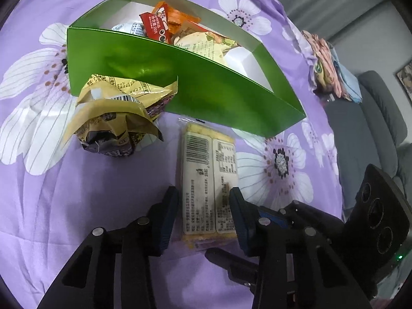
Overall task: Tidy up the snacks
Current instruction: 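Grasp the cream-cracker packet with the left gripper and lift it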
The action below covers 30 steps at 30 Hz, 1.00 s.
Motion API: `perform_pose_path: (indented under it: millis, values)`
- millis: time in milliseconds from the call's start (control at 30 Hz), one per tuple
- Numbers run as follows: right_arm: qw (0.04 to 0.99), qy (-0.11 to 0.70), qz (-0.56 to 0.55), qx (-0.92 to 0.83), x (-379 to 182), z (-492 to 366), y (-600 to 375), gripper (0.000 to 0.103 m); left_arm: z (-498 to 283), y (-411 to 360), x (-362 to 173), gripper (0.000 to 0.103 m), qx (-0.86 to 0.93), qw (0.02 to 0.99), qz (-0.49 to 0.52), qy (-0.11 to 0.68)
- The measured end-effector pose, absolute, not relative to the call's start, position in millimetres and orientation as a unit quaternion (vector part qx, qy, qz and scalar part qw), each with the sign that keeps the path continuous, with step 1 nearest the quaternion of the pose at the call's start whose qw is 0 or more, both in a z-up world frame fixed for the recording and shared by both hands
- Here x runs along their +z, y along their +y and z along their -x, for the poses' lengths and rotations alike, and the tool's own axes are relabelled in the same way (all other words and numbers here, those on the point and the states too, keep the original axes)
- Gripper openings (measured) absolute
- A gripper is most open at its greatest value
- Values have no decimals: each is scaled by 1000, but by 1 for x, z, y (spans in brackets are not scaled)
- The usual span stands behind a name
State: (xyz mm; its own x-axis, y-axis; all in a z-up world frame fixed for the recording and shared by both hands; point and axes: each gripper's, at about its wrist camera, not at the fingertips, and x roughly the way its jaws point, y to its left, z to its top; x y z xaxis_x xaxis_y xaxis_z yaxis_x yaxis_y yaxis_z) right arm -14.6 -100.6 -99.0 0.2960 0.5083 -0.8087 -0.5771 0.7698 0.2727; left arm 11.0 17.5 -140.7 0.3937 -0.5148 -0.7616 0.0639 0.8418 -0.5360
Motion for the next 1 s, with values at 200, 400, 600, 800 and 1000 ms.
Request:
perform_pose_path:
  millis: [200,400,600,800,1000]
  values:
    - [811,477,44,336,-101,16,-107,40,-10,12,-139,41,-176,815,196,516]
    - [816,465,36,342,-94,22,-111,32,-8,7,-133,41,-171,821,185,512]
    - [816,466,34,342,-90,27,-111,30,-2,7,-118,41,-175,833,178,494]
    - [807,463,34,365,-81,35,-102,13,5,-7,-110,39,-188,838,152,490]
    - [800,491,13,344,-92,32,-112,19,5,-4,-119,39,-187,829,165,501]
